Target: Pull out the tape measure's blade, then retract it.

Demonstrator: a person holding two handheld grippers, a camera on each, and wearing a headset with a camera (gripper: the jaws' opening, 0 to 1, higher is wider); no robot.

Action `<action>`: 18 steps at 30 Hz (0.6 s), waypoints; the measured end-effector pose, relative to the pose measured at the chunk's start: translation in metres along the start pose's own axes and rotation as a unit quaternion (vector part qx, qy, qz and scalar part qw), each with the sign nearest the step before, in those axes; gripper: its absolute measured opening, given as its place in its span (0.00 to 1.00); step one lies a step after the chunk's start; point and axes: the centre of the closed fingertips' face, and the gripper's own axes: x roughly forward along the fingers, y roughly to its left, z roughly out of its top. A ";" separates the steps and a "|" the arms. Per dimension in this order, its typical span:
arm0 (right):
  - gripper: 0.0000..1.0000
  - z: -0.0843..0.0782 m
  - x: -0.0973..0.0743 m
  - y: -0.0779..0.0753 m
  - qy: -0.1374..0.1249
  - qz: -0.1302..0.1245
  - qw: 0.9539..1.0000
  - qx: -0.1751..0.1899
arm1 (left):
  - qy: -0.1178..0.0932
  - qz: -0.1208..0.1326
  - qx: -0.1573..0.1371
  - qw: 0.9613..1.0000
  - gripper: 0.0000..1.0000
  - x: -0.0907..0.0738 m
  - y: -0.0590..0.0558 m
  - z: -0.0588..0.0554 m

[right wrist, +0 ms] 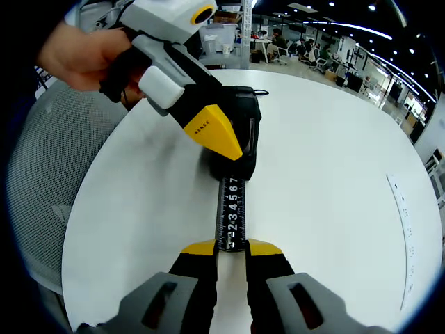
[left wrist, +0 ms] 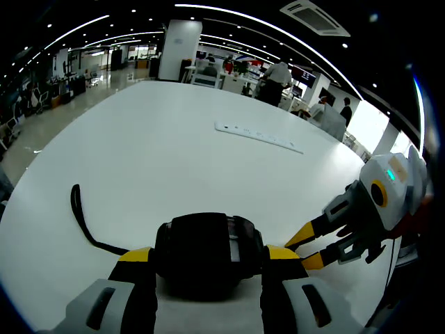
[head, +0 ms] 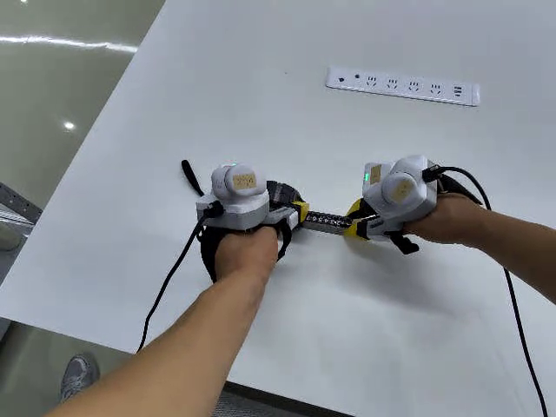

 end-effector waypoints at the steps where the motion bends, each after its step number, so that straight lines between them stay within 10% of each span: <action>1: 0.11 0.001 0.001 0.000 -0.001 0.001 1.000 0.001 | 0.000 0.000 0.000 1.000 0.57 0.000 0.000 0.000; 18: 0.11 0.024 0.023 -0.004 -0.011 0.011 1.000 0.003 | 0.000 -0.002 -0.002 1.000 0.56 0.003 0.003 -0.001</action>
